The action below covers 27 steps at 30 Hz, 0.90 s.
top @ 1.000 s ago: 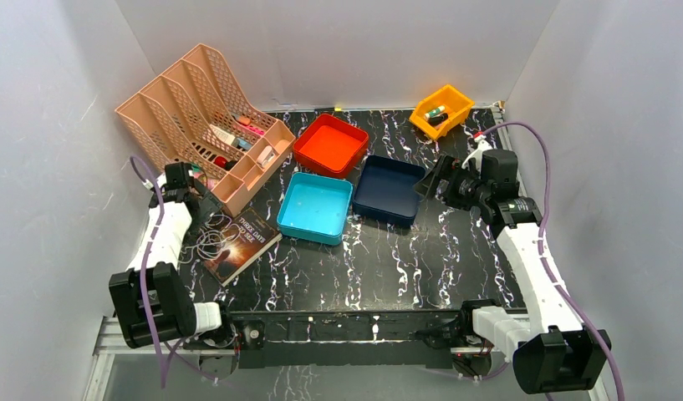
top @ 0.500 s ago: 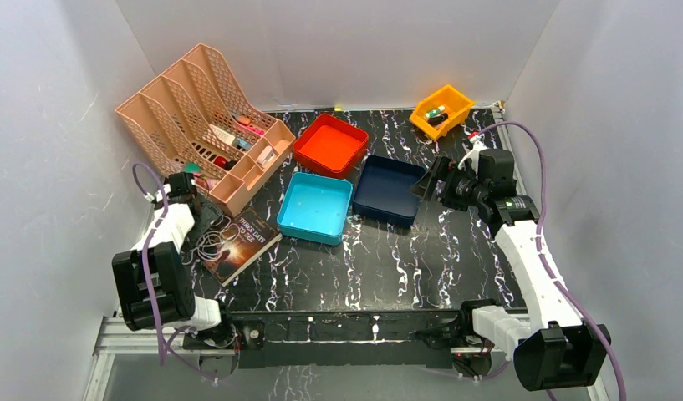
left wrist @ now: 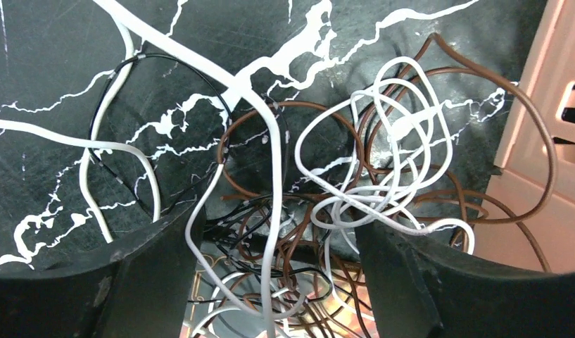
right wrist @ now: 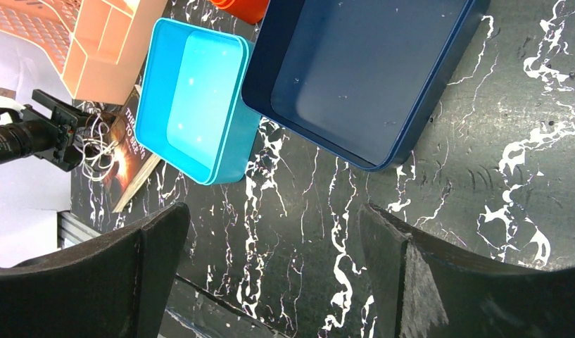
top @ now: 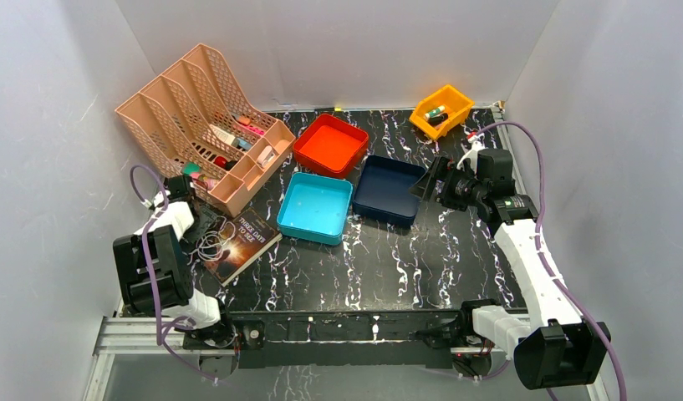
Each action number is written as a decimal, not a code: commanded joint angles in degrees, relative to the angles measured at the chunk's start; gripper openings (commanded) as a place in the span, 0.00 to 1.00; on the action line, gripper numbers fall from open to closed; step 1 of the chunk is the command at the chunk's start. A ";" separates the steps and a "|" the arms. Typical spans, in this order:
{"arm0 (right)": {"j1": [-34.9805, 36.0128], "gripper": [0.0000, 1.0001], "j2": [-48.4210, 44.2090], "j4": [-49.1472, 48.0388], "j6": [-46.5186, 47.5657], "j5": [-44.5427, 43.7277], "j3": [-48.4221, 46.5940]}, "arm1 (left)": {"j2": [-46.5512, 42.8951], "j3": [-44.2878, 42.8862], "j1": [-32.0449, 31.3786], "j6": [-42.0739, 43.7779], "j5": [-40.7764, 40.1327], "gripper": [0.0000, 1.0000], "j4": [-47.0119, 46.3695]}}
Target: Untangle the cables
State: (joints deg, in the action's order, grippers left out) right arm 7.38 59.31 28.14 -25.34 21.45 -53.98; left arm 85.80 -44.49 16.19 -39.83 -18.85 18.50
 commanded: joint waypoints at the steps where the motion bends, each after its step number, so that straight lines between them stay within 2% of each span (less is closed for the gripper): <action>1: 0.21 0.98 -0.46 -2.57 0.46 0.71 -1.16 | 1.33 0.86 0.76 -1.73 -0.06 0.70 -1.12; 4: 0.23 0.98 -0.79 -2.43 0.60 0.34 -1.14 | 0.71 0.55 0.95 -1.85 -0.04 0.53 -0.81; 10: 0.26 0.98 -1.29 -2.41 0.65 0.34 -0.96 | -3.54 -2.03 0.96 -1.91 -2.07 0.25 2.96; 14: 0.19 0.98 -1.55 -2.49 0.66 0.37 -0.99 | -6.98 -4.95 1.04 -1.68 -4.86 0.00 7.13; 20: 0.25 0.98 -2.06 -2.94 0.56 0.32 -0.77 | -12.95 -7.94 1.04 1.25 -3.76 0.00 10.34; 27: 0.19 0.98 -2.75 -3.16 0.47 -0.36 -1.00 | -19.76 -7.38 0.95 4.99 9.47 0.00 13.35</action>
State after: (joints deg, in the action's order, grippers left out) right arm 7.44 58.08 28.08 -25.30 21.15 -53.98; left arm 70.52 -51.37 17.08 -37.63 -17.93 27.73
